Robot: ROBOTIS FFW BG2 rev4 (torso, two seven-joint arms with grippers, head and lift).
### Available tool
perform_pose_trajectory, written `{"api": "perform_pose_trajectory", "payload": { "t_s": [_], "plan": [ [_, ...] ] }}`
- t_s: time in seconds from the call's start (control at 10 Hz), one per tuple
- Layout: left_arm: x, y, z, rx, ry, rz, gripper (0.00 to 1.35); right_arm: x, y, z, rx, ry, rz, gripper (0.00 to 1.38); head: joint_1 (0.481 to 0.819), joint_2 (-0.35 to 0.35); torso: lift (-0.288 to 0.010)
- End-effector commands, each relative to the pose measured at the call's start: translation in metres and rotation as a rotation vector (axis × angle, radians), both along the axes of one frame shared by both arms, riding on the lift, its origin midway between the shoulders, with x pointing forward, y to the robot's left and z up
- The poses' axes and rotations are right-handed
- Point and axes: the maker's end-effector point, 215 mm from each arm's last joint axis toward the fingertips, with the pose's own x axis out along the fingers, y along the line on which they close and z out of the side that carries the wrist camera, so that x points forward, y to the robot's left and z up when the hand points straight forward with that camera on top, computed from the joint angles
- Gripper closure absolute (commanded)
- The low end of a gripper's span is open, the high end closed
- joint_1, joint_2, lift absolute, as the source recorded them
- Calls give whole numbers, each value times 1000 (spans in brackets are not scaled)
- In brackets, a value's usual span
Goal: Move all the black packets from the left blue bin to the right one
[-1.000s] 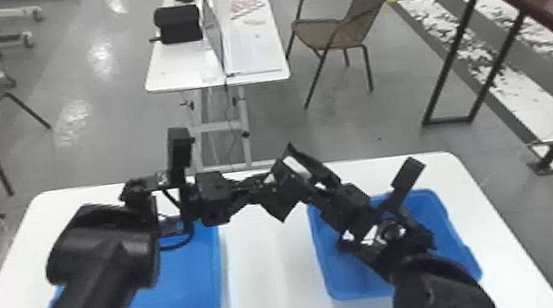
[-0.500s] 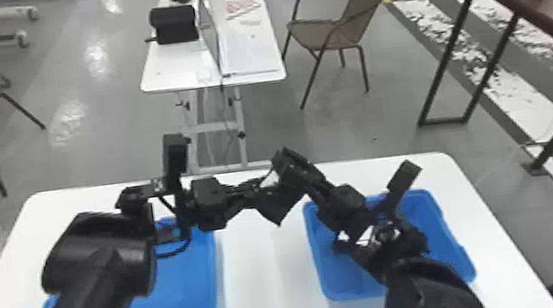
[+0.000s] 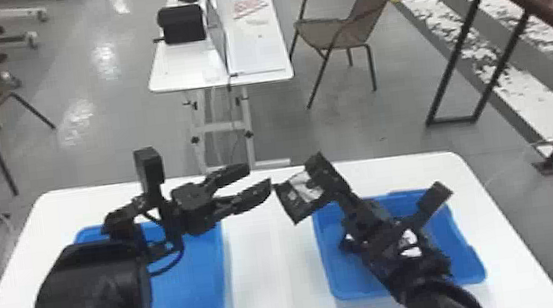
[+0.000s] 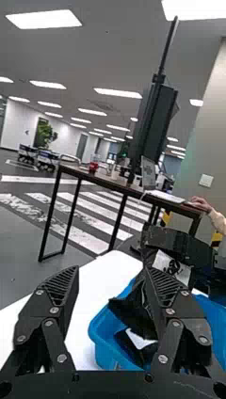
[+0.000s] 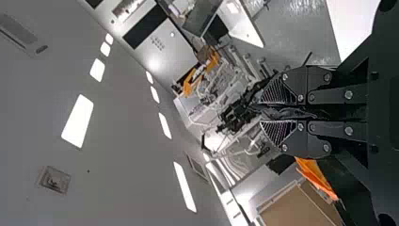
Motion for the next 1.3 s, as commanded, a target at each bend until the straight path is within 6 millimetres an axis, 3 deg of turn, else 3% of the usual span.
{"api": "perform_pose_trajectory", "payload": {
  "t_s": [0.0, 0.2, 0.4, 0.5, 0.6, 0.7, 0.8, 1.0, 1.2],
  "plan": [
    [-13, 31, -11, -24, 41, 84, 145, 11, -43, -15, -21, 32, -67, 1274, 695, -108, 0],
    [-29, 92, -14, -60, 55, 241, 136, 15, -90, -67, -80, 145, -107, 1274, 695, -118, 0],
    [-45, 141, -23, -42, 79, 350, 136, 3, -129, -119, -135, 276, -159, 1273, 695, -110, 0],
    [-53, 163, -33, -7, 103, 388, 136, -1, -156, -140, -199, 338, -226, 950, 695, -107, 0],
    [-60, 189, -47, 73, 140, 425, 136, -2, -190, -146, -289, 357, -321, 311, 695, -111, 0],
    [-65, 211, -63, 148, 196, 460, 136, -2, -213, -125, -278, 310, -433, -2, 695, -115, 0],
    [-70, 241, -79, 265, 251, 516, 136, -1, -222, -96, -214, 245, -499, 102, 695, -126, 0],
    [-74, 289, -106, 511, 366, 589, 136, -9, -223, -55, -152, 158, -531, 300, 695, -98, 0],
    [-75, 322, -118, 720, 437, 592, 137, -18, -204, -42, -122, 127, -502, 343, 695, -46, 0]
  ]
}}
